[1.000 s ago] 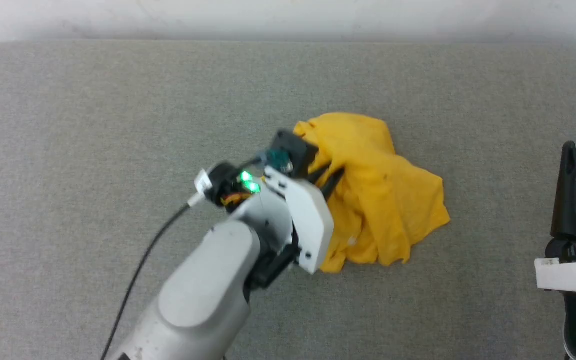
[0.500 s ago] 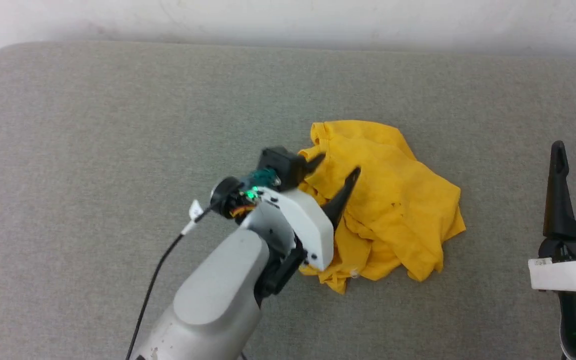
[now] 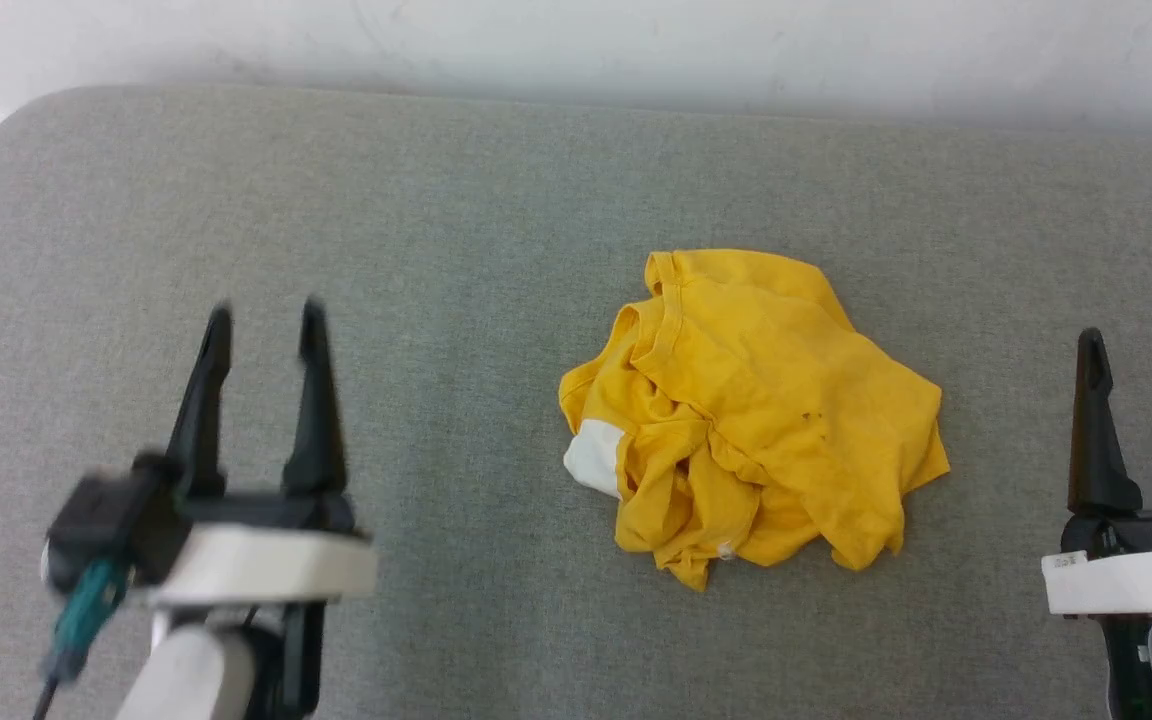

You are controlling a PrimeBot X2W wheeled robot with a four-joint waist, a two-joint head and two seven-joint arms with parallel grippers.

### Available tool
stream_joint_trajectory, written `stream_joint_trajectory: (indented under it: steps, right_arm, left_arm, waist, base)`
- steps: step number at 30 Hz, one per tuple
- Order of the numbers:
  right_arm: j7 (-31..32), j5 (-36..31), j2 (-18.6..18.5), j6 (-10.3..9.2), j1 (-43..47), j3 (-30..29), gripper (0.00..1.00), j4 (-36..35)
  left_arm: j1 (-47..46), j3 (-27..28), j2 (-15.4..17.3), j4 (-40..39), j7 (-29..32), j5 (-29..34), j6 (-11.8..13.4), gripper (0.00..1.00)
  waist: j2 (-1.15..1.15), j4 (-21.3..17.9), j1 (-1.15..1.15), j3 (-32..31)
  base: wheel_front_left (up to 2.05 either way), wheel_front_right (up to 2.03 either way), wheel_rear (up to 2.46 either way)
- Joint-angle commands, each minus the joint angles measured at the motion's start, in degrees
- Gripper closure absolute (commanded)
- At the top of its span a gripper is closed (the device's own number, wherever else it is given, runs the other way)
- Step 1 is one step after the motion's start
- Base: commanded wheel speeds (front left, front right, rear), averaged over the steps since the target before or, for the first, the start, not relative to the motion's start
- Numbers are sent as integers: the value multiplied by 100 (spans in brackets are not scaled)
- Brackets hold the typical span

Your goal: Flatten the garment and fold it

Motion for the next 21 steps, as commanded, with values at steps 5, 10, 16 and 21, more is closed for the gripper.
stream_joint_trajectory:
  steps: [5,10,16,21]
  right_arm:
    - [-41,61,16,-5,128,71,0,114]
    - [80,-158,16,-5,56,317,0,65]
    - [859,-490,-109,-5,-415,1129,0,65]
    - [1495,-492,-446,-5,-652,1597,0,351]
  left_arm:
    - [1118,365,-185,-418,-84,313,102,0]
    - [1289,501,-627,-529,-87,540,-173,0]
    - [1119,498,-945,-306,-88,765,-548,0]
    - [1032,466,-1108,-97,-88,852,-747,0]
  waist:
    - [0,107,1,99]
    - [0,279,1,160]
    - [0,372,1,221]
    - [0,493,1,265]
  base:
    - [0,0,0]
    - [0,0,0]
    - [0,0,0]
    - [0,0,0]
